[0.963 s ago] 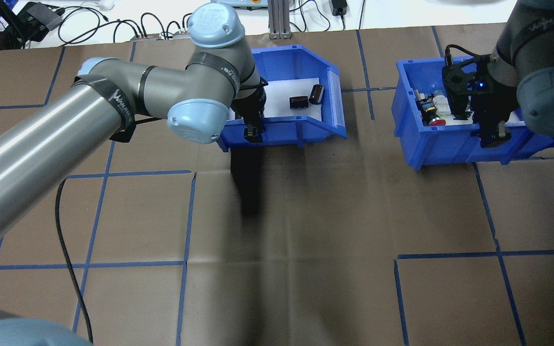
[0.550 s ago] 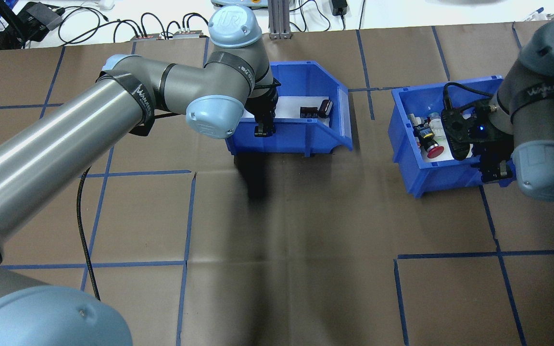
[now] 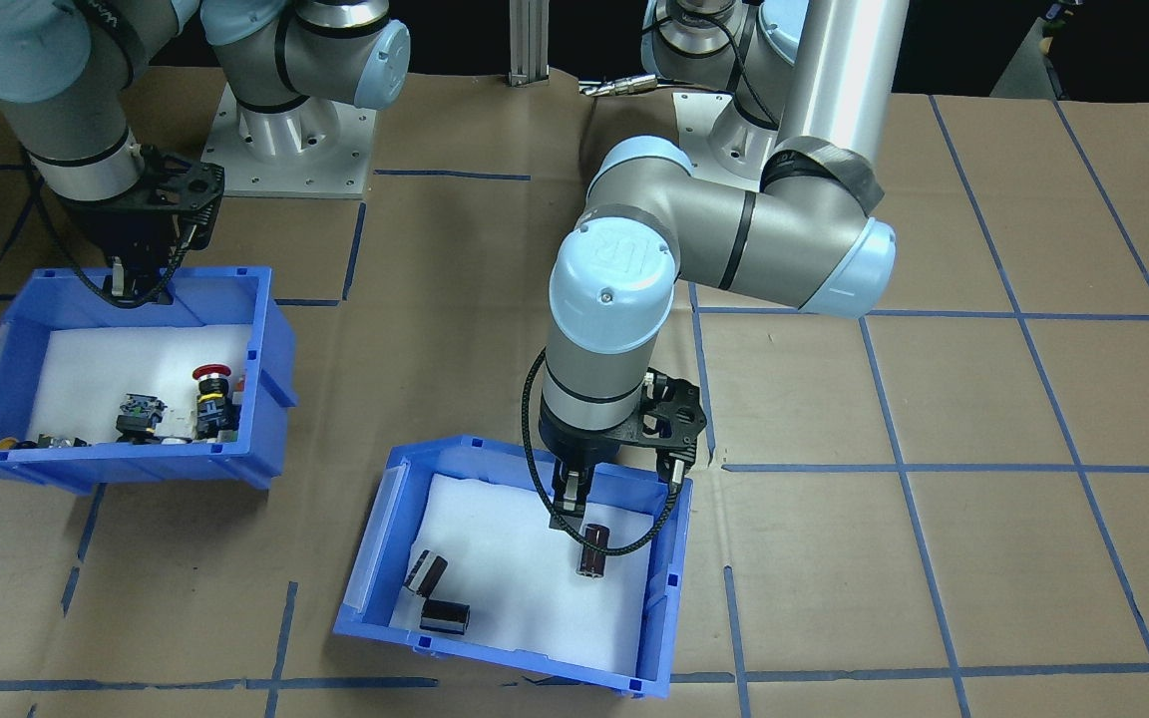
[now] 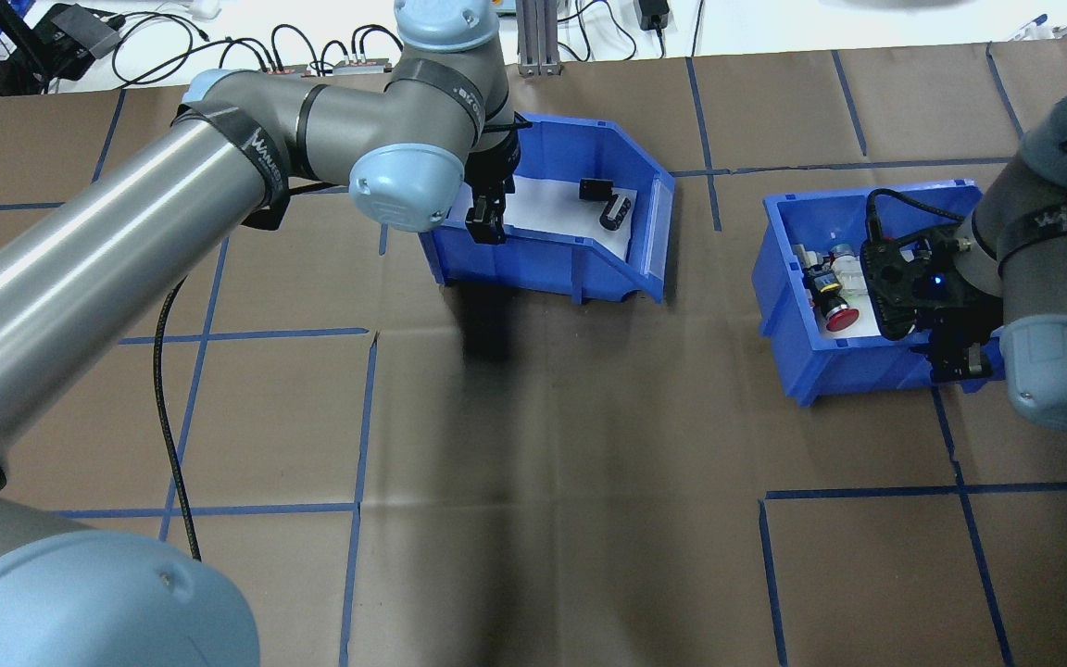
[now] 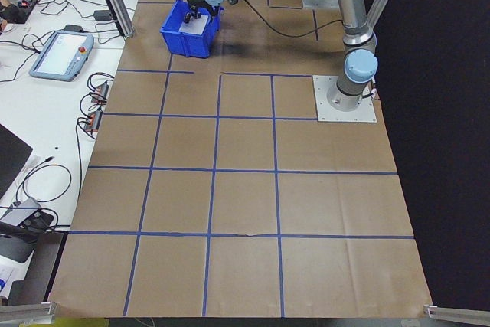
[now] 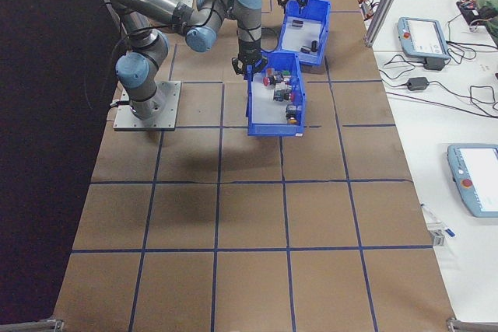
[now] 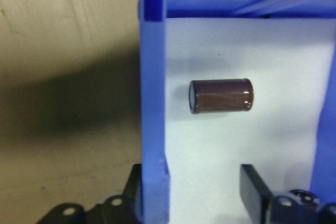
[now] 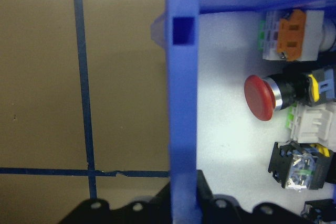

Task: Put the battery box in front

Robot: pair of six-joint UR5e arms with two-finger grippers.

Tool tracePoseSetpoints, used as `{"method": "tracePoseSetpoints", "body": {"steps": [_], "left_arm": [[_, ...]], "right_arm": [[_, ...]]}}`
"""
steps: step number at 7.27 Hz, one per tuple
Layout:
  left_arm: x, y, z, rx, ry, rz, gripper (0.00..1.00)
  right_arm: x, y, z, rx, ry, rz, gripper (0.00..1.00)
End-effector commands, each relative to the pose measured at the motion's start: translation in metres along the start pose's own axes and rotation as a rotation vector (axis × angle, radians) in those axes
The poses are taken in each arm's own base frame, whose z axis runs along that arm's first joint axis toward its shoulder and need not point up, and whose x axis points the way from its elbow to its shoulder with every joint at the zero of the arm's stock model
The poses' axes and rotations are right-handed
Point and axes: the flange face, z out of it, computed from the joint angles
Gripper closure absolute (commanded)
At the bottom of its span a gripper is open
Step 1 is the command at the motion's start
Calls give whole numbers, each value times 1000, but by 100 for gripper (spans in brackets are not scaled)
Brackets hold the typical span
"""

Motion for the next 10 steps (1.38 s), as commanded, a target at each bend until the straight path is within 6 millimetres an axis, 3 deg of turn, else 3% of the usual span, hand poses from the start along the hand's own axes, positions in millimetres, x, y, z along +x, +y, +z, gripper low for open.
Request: {"method": "tracePoseSetpoints", "body": {"steps": [1, 3, 4, 6, 7, 8, 10], "left_arm": [[10, -34, -60, 4, -44, 81, 27], [-12, -64, -111, -22, -102, 380, 1], [-31, -82, -142, -37, -116, 537, 1], [-67, -128, -191, -76, -134, 966, 1], [-86, -146, -212, -92, -155, 1039, 1], [-109, -151, -231, -111, -159, 1113, 1], [-152, -144, -259, -115, -103, 1559, 1]], "right_arm": [[-41, -15, 0, 6, 17, -1, 93], [-63, -25, 1, 12, 26, -6, 93], [-74, -39, 6, 21, 24, -25, 93], [-89, -84, 5, 30, 10, 2, 93], [-96, -109, 3, 33, 12, 28, 93], [-105, -132, 1, 36, 14, 43, 93], [-128, -183, -4, 46, 32, 80, 92]]}}
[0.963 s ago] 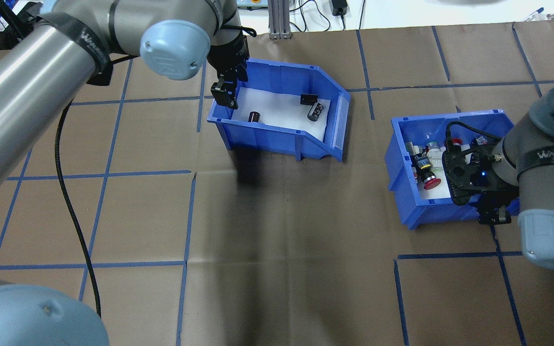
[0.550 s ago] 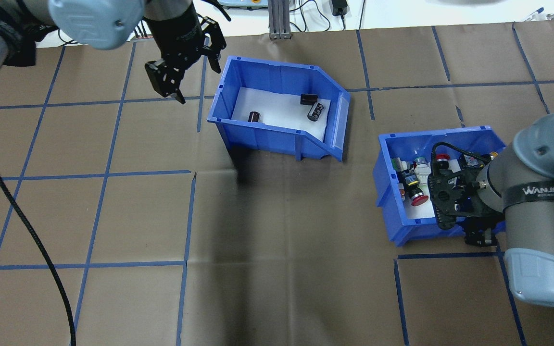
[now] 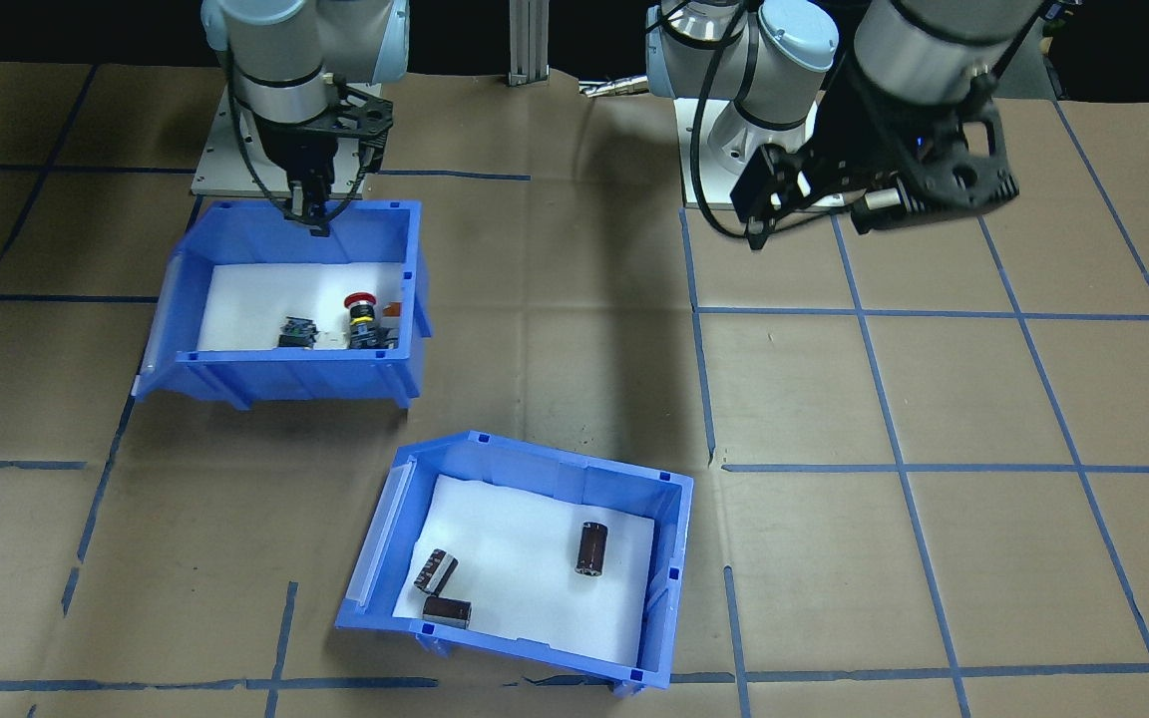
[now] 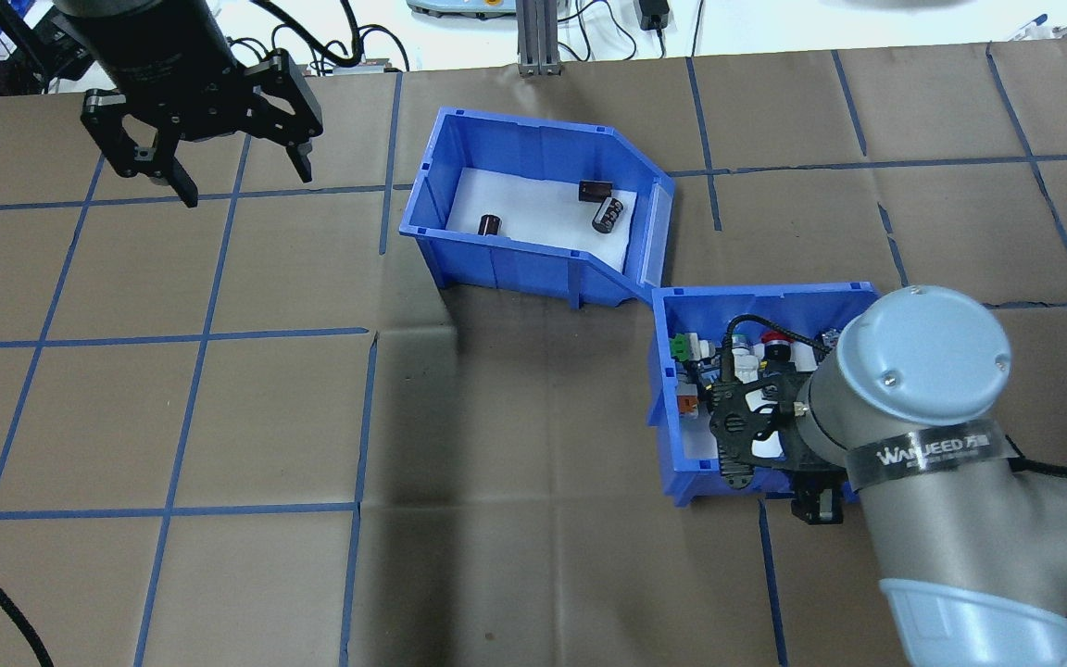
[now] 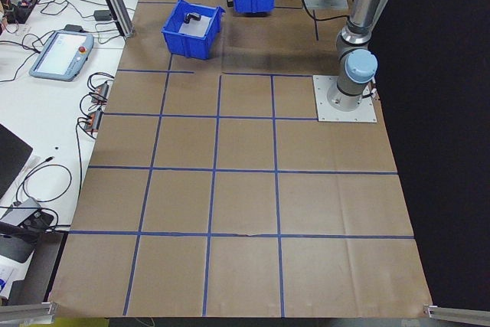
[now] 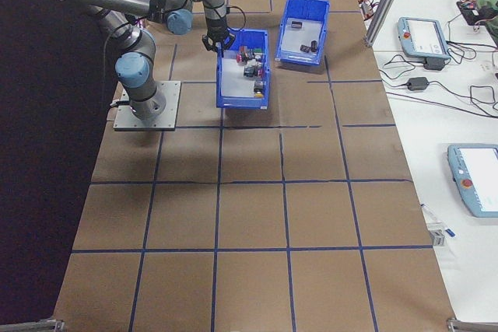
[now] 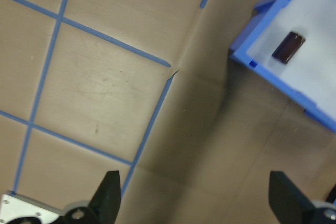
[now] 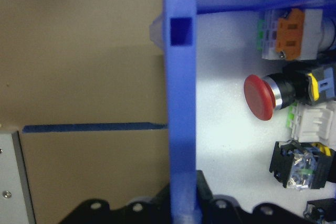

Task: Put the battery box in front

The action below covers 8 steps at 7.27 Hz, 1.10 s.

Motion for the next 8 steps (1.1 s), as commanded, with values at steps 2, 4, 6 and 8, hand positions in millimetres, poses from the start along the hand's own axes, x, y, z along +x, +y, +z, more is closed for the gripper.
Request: {"method": "tracePoseSetpoints", "body": {"steps": [2, 4, 6, 8], "left_arm": [[-8, 61, 0, 14, 3, 339, 1], [-9, 86, -7, 26, 6, 338, 1], [-11, 92, 20, -19, 5, 338, 1], [-11, 94, 22, -19, 2, 338, 1]], "right_arm": [[-34, -73, -4, 18, 22, 31, 92], [-41, -106, -3, 31, 47, -19, 92], [-46, -137, 5, 34, 60, -66, 92], [-29, -154, 11, 23, 40, -45, 92]]}}
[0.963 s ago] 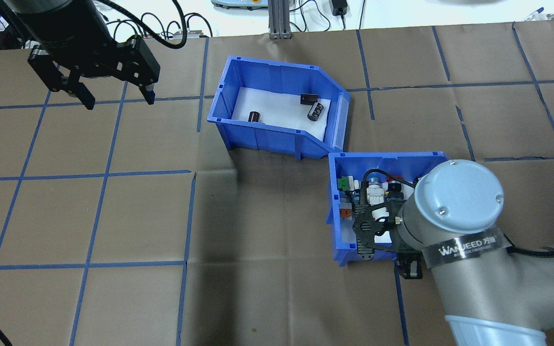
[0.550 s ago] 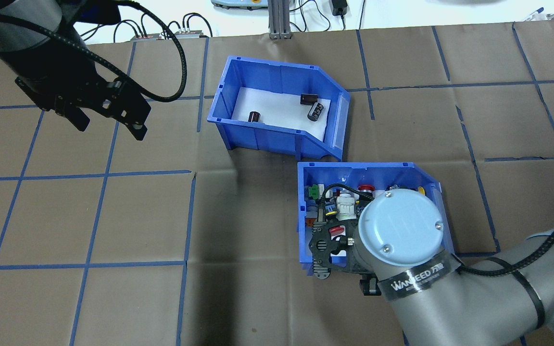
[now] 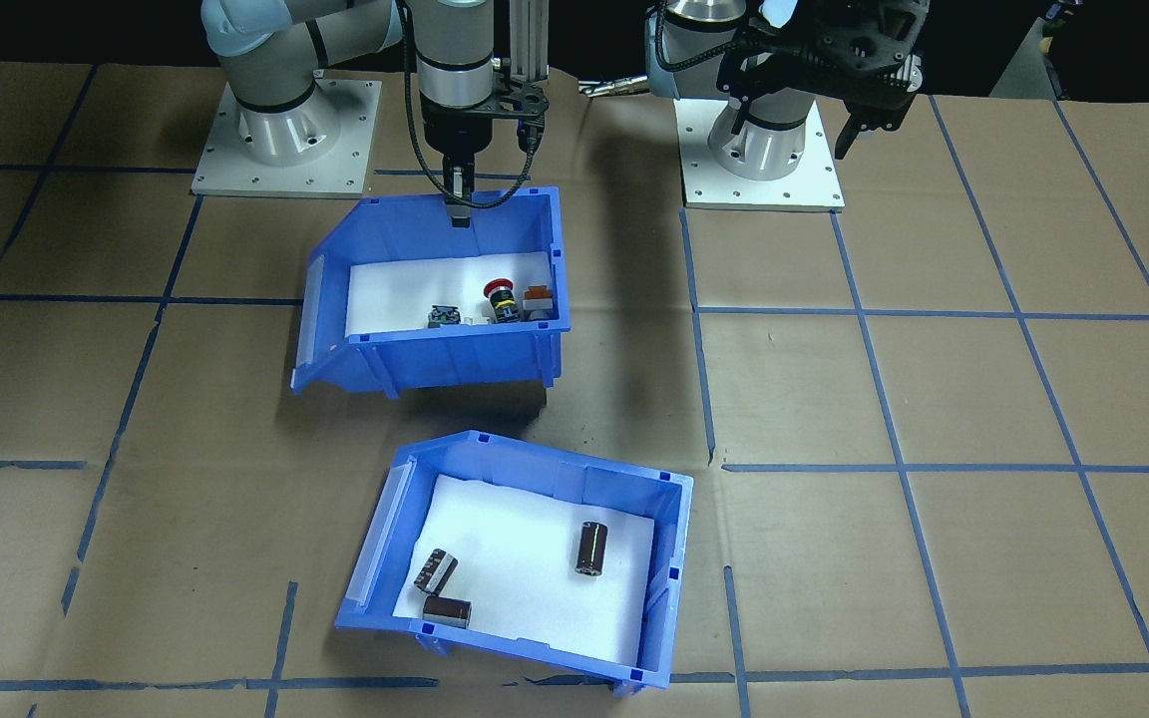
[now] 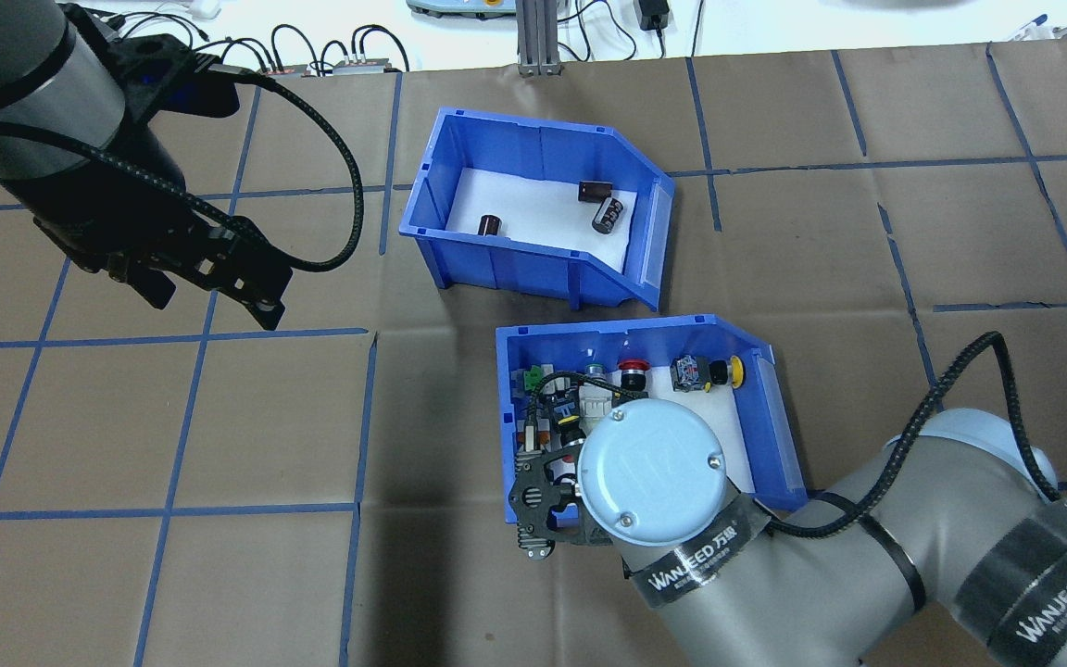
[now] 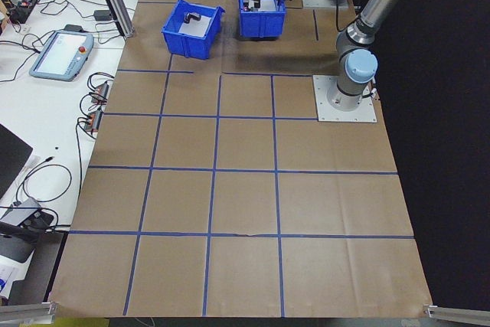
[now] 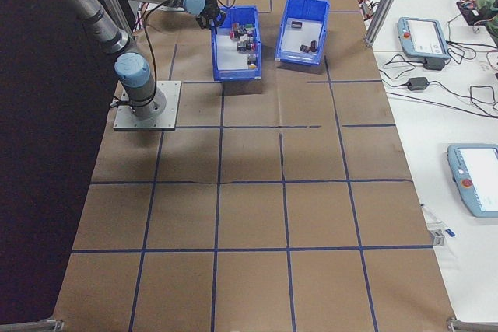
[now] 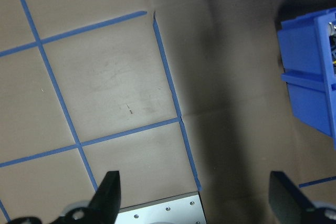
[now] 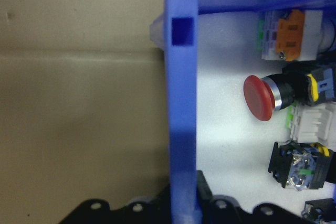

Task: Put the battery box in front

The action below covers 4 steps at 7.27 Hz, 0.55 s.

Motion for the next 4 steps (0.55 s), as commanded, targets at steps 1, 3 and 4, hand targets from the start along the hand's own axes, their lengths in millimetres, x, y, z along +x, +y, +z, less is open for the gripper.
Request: {"method": "tracePoseSetpoints", "body": {"steps": [1, 3, 4], "left_arm": [[0, 2, 3, -5, -1, -1, 1], [0, 2, -3, 9, -7, 1, 1], [0, 2, -3, 11, -6, 1, 1]], "right_arm": [[13, -19, 19, -22, -32, 10, 92], [14, -22, 26, -22, -38, 14, 39], [15, -23, 20, -2, -23, 16, 2]]}}
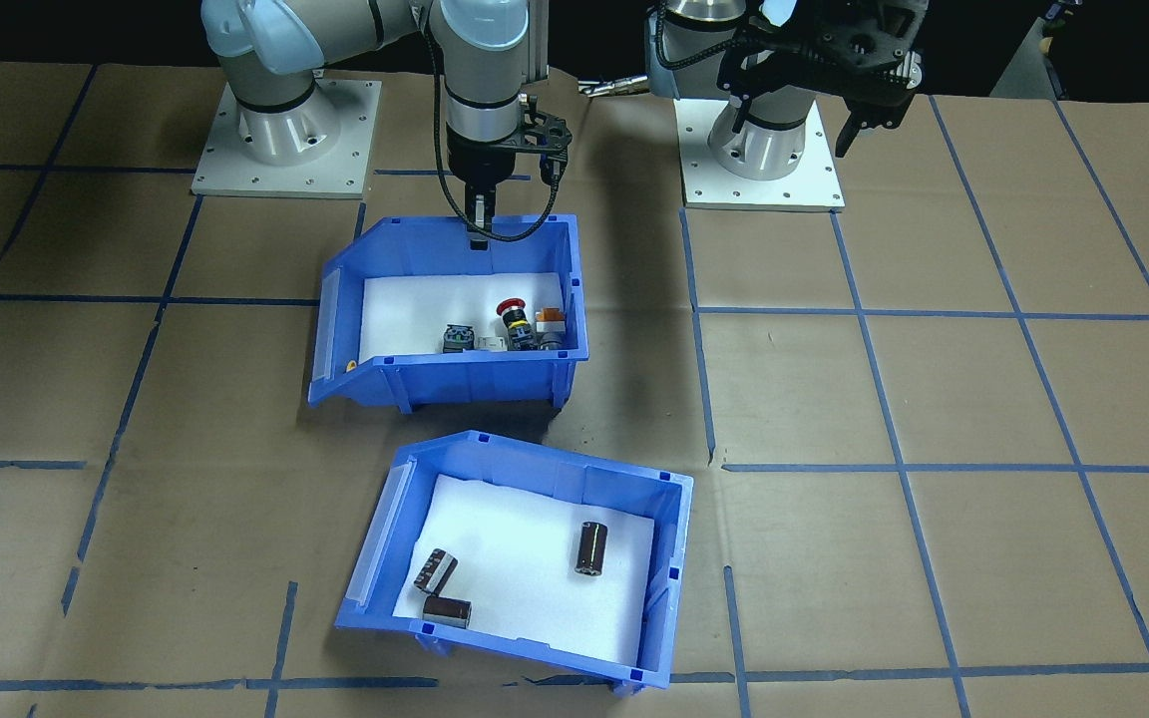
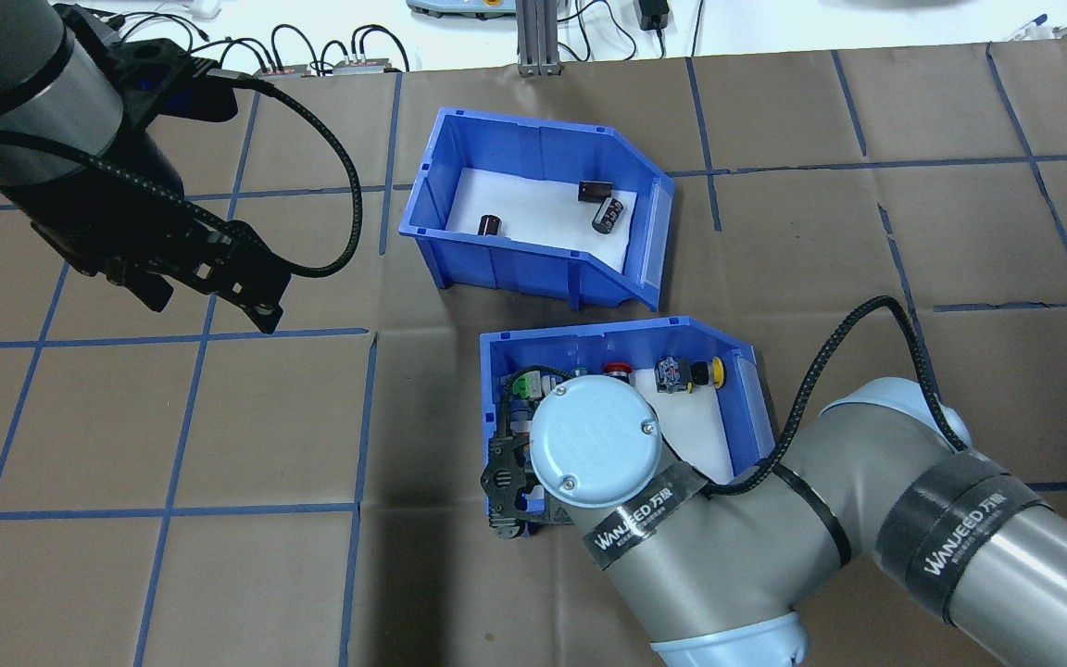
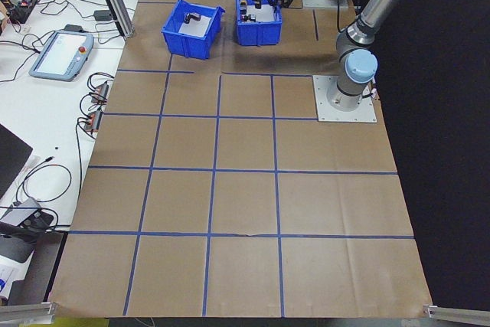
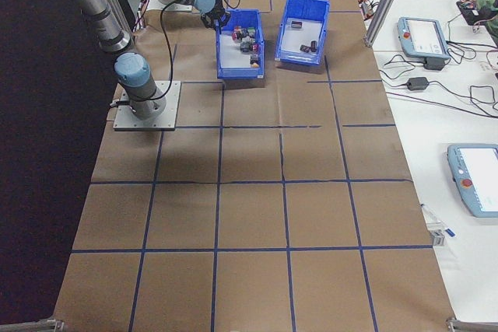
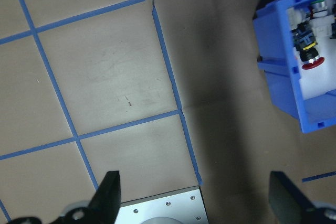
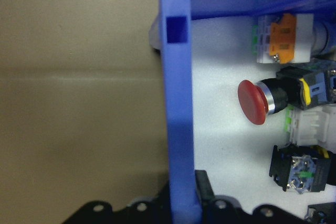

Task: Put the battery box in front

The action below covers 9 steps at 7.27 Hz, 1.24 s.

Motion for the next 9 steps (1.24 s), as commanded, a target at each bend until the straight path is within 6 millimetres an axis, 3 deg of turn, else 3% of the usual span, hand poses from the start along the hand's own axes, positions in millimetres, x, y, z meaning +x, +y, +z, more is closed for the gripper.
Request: {"method": "tracePoseSetpoints", "body": {"steps": [1, 3, 5, 8, 9], "left_arm": [[0, 0, -2, 3, -1, 0, 1], [0, 1, -2, 6, -2, 0, 1], [0, 0, -6, 14, -3, -1, 1], [0, 0, -6, 14, -2, -1, 1], [0, 0, -7, 15, -4, -3, 1]], "right_arm": [[5, -2, -12, 19, 28, 5, 0], [27, -3, -61, 27, 49, 23, 0], [51, 24, -106, 20, 53, 142, 0], [133, 124, -116, 29, 75, 490, 0], [153, 155, -125, 60, 80, 688, 0]]}}
